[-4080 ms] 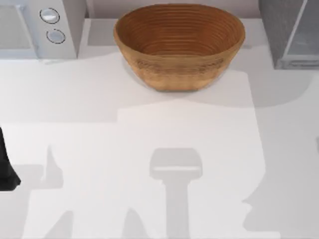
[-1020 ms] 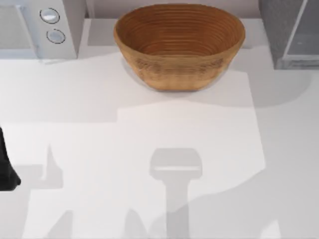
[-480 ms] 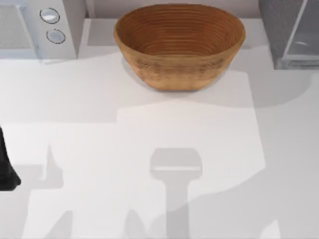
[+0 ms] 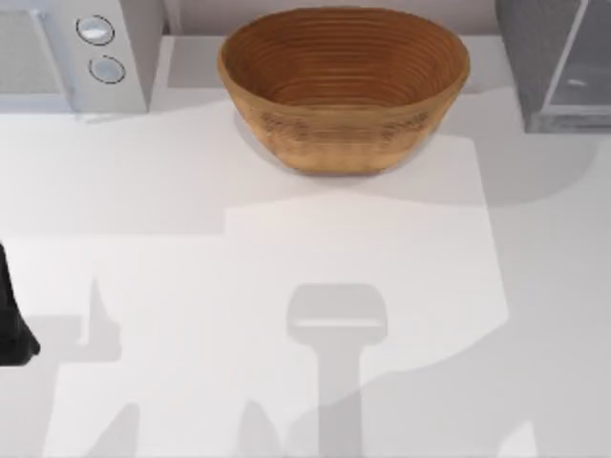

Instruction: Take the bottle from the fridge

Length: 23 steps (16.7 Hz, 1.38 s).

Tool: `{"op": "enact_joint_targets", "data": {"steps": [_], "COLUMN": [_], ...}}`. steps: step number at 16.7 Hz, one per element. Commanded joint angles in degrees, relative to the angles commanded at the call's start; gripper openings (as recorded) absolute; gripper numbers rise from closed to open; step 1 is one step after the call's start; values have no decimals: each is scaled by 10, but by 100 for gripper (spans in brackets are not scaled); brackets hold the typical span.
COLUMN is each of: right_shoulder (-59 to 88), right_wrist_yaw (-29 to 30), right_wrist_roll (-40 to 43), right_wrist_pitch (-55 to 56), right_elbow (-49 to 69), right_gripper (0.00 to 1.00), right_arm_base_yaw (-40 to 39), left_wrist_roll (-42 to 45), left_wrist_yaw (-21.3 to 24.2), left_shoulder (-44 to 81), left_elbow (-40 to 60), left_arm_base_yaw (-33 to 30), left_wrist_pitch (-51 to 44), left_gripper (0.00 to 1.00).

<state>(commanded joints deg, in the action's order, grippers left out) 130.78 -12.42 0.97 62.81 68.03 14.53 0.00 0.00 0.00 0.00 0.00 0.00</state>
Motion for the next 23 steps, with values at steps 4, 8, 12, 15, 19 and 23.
{"op": "enact_joint_targets", "data": {"steps": [4,8,12,15,19,23], "right_shoulder": [-10,-48,-78,-75,-94,-126], "right_wrist_yaw": [0,0,-1,-1,-6,-14], "right_wrist_roll": [0,-1,-2,-2,-3,-3], "right_wrist_pitch": [-8,-58,-91,-90,-79,-60], "right_elbow": [2,7,14,12,-16,-68], "right_gripper": [0,0,0,0,0,0], "right_arm_base_yaw": [2,2,2,2,6,13], "left_wrist_roll": [0,0,0,0,0,0], "left_wrist_yaw": [0,0,0,0,0,0], "left_shoulder": [0,0,0,0,0,0], "left_elbow": [0,0,0,0,0,0], "left_arm_base_yaw": [0,0,0,0,0,0], "left_wrist_pitch": [0,0,0,0,0,0], "left_gripper": [100,100,100,100,100,100]}}
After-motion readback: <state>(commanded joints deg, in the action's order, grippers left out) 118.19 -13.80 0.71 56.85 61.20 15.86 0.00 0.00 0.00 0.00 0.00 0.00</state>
